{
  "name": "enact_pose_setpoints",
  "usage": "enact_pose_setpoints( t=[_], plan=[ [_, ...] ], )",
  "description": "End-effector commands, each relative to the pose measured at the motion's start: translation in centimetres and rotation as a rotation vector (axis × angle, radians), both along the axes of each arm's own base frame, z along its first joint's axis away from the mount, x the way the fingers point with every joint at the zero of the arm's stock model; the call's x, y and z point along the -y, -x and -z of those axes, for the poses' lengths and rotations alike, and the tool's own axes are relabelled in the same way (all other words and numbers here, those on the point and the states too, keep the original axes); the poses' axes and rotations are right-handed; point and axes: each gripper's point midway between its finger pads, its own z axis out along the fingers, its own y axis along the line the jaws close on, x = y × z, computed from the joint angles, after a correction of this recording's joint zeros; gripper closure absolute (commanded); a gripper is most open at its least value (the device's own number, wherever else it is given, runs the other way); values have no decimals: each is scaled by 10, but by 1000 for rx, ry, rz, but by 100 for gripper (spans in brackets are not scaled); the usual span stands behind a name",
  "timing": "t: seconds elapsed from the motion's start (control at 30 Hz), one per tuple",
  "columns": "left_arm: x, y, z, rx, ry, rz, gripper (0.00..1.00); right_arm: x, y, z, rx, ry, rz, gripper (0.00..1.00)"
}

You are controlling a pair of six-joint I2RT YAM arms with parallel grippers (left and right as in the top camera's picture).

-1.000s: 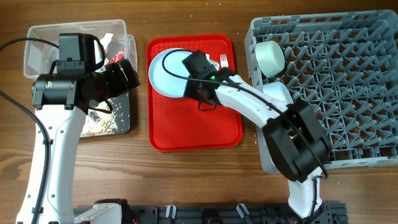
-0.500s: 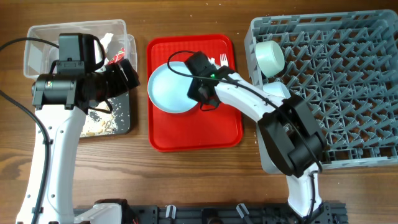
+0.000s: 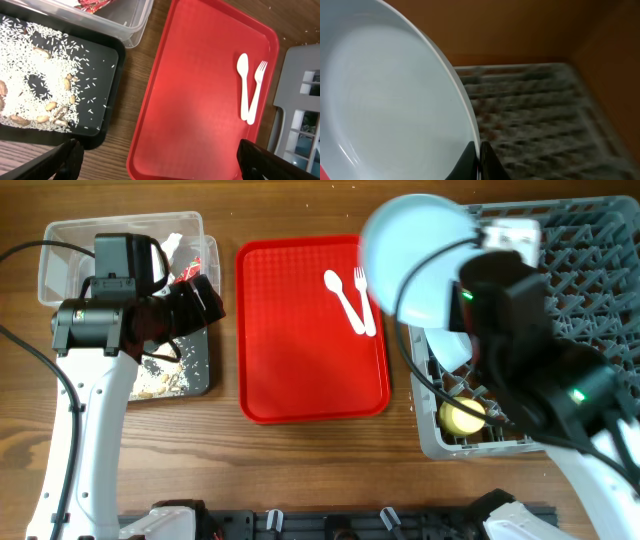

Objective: Sort waste into correct bins and load items into the dishwasher rack
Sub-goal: 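Stand the light-blue plate upright in the dish rack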

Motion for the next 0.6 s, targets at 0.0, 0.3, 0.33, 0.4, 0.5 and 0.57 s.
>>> enact_pose_setpoints(
  t=[0.0, 0.3, 0.33, 0.4, 0.5, 0.57],
  plan=[
    [-2, -2, -2, 7, -9, 1, 0, 62, 12, -22, -27, 362, 195, 96],
    [-2, -2, -2, 7, -9, 1, 0, 112, -54, 36, -269, 590, 354, 96],
    [-2, -2, -2, 7, -9, 1, 0, 115, -61, 43, -289, 601, 357, 96],
    [-2, -2, -2, 7, -9, 1, 0, 121, -76, 62, -331, 617, 364, 96],
    [-2, -2, -2, 7, -9, 1, 0, 128, -95, 91, -388, 610, 354, 95],
    [-2, -2, -2, 7, -9, 1, 0, 129, -106, 113, -430, 584, 311, 96]
  ],
)
